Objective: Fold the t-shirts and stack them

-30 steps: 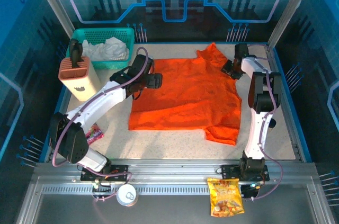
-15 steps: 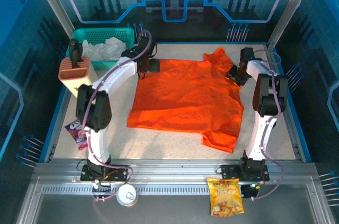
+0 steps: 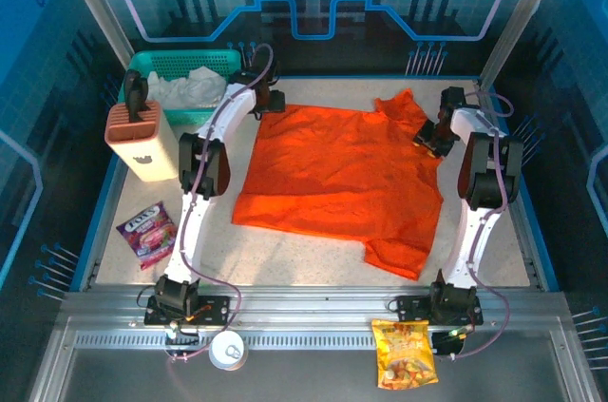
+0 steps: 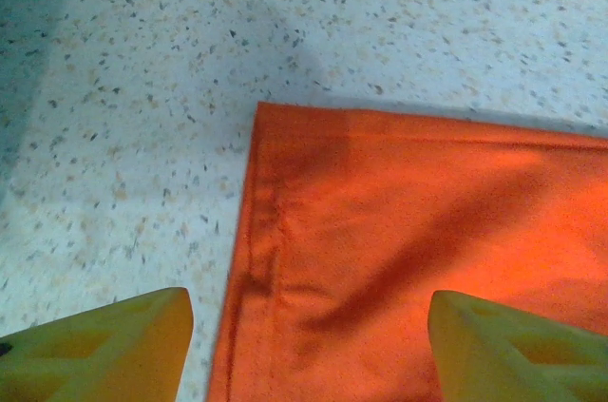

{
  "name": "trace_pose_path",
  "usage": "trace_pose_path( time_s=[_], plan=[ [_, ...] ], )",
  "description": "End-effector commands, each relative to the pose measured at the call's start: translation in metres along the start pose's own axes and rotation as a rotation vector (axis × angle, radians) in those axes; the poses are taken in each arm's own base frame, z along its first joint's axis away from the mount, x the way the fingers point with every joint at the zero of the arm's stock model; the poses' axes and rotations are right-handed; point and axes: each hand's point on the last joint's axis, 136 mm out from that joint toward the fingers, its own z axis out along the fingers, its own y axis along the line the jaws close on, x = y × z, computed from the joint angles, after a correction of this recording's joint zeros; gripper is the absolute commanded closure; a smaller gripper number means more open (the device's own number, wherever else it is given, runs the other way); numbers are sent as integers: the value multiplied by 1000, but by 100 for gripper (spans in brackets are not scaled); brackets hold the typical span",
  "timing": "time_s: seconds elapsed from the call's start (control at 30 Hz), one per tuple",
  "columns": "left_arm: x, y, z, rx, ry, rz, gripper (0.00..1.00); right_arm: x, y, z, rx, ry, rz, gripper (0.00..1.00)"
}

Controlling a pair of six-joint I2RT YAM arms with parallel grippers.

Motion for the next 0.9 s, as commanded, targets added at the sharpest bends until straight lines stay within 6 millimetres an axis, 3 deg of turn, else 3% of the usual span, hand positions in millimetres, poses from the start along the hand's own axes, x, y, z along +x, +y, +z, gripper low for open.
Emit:
trace_pose_path(
  time_s=[0.0, 0.27, 0.4, 0.5, 0.6, 0.67, 0.73, 0.87],
  plan=[
    [8, 3, 16, 45, 55, 23, 35, 6, -14, -1, 43, 42, 6, 56],
    [4, -14, 36, 158, 32, 11, 38, 9, 0, -11, -5, 50, -34, 55],
    [-2, -16, 25, 170, 15, -9, 47, 19, 28, -47, -24, -1, -170, 46],
    [-20, -18, -8, 192, -65, -5, 47, 38, 51, -88, 18, -90, -319, 37],
    [-43, -17, -50, 194, -165, 11, 44, 72, 75, -120, 58, -164, -476, 30],
    [-53, -15, -75, 191, -207, 19, 42, 107, 97, -127, 26, -166, -568, 28],
    [-62, -12, -103, 187, -248, 25, 39, 153, 123, -122, -62, -115, -647, 27],
    [-60, 0, -138, 155, -288, 16, 33, 241, 174, -96, -259, 42, -732, 29]
  ],
)
